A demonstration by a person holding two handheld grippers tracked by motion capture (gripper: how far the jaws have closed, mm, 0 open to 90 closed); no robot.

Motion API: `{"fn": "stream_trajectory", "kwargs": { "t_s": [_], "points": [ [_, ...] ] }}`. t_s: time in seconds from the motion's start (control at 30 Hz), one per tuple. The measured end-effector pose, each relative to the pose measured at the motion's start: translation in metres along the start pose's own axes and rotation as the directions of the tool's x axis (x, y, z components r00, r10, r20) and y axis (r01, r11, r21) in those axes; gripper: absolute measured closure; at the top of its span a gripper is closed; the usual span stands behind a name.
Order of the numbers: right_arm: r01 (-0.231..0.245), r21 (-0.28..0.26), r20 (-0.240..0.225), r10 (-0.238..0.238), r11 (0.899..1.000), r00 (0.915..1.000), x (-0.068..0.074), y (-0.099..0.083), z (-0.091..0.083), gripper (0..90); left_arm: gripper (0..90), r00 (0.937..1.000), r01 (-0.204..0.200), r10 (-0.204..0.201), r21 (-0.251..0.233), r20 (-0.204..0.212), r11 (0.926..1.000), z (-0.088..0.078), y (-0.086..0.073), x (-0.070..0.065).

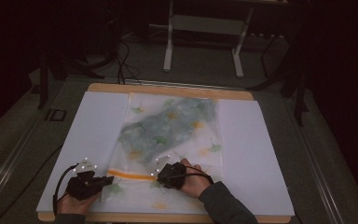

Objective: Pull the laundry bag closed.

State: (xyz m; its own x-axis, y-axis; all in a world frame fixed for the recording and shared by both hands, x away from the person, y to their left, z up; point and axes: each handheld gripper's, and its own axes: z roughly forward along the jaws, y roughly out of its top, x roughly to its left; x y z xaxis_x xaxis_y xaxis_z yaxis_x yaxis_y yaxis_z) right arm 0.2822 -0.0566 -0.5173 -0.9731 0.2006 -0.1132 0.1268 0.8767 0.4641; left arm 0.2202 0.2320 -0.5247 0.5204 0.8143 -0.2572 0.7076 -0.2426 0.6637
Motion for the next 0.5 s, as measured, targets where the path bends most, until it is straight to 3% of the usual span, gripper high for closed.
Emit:
{"fn": "stream_trajectory", "kwargs": {
  "t_s": [0.5],
  "points": [
    [-0.004,0.016,0.015,0.003,1.0,0.9999,-0.001,-0.012,-0.008,84.6,88.6,1.0,0.001,-0.001,0.001,-0.001,1.0,0.0,-0.001,0.001]
  ]
}}
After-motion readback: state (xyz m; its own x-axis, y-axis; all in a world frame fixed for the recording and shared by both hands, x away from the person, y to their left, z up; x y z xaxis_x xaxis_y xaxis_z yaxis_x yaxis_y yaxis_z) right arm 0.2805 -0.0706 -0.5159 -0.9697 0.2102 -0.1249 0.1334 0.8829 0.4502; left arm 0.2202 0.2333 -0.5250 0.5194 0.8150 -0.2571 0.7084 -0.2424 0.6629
